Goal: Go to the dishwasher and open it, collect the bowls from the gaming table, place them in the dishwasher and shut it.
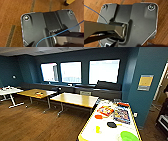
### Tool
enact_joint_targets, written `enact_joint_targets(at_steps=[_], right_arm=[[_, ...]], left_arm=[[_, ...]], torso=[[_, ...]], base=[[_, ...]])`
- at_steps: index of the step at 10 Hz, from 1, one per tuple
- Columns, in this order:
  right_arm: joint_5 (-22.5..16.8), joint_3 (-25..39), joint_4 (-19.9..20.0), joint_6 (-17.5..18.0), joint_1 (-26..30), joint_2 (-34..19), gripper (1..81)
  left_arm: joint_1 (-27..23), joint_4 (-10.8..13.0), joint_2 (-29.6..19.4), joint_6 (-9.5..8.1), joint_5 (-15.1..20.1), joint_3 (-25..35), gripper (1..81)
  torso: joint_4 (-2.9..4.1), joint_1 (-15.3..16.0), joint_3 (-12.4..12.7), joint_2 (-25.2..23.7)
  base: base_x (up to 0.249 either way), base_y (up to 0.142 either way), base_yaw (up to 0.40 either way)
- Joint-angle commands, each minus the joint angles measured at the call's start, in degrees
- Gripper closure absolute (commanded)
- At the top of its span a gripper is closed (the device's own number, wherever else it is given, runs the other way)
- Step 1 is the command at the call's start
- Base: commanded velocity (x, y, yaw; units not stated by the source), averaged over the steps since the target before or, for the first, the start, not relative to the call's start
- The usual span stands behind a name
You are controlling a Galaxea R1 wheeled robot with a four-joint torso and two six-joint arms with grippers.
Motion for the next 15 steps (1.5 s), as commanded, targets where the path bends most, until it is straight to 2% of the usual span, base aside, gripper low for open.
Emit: enact_joint_targets(at_steps=[1,11,15], right_arm=[[-3.2,0.2,-0.5,-0.2,2.7,-0.2,1.0],[-3.2,0.2,-0.5,-0.2,2.6,-0.2,1.0],[-3.2,0.2,-0.5,-0.2,2.6,-0.2,1.0]], left_arm=[[-3.0,0.1,-0.3,0.18,2.6,0.0,1.0],[-3.0,-0.4,-0.6,0.09,2.5,0.0,1.0],[-3.0,-0.3,-0.5,0.0,2.4,0.0,1.0]], torso=[[0.0,0.0,0.0,0.0],[0.0,0.0,0.0,0.0],[0.0,0.0,0.0,0.0]], base=[[0.0,0.0,-0.131],[0.0,0.0,-0.334],[0.0,0.0,-0.039]])
